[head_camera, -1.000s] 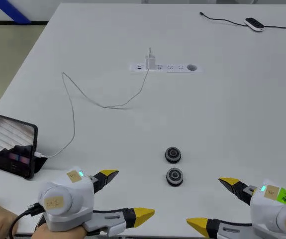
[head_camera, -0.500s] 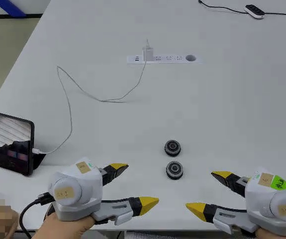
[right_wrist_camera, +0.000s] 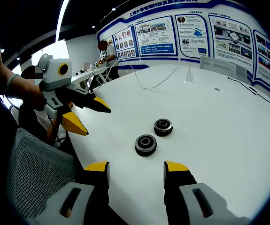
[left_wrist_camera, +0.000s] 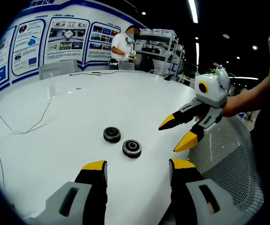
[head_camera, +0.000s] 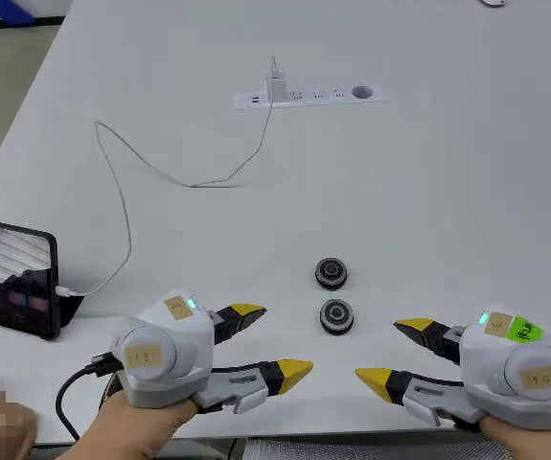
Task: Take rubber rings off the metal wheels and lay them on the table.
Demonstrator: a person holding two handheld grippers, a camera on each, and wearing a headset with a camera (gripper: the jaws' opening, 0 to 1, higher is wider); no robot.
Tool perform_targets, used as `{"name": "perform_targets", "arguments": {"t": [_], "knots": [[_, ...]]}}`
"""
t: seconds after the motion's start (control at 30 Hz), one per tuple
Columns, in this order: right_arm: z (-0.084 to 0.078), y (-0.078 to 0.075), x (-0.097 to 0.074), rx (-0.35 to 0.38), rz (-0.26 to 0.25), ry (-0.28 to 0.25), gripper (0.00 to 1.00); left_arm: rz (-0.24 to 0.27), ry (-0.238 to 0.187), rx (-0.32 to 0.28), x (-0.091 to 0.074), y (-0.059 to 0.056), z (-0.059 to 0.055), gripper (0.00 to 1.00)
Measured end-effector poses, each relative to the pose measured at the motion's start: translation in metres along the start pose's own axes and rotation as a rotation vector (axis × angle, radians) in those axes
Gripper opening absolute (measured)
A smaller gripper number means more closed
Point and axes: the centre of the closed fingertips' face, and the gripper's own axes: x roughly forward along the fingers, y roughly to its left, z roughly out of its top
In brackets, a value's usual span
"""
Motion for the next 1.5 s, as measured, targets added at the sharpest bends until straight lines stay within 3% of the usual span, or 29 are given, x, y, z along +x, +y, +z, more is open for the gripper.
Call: {"name": "perform_targets", "arguments": {"t": [0.37,1.2,1.5], "knots": [[0.0,-0.005,0.006,0.015,-0.009,-0.003,0.38,-0.026,0.027,0.058,0.017,-0.005,0.009,0.45],[0.002,-0.011,0.018,0.048,0.002,-0.018,0.26,-0.053,0.106,0.144,0.045,-0.009,0.006,0.31],[0.004,-0.011,0.022,0.066,0.007,-0.027,0.22,-0.052,0.135,0.181,0.057,-0.005,0.008,0.24]]}}
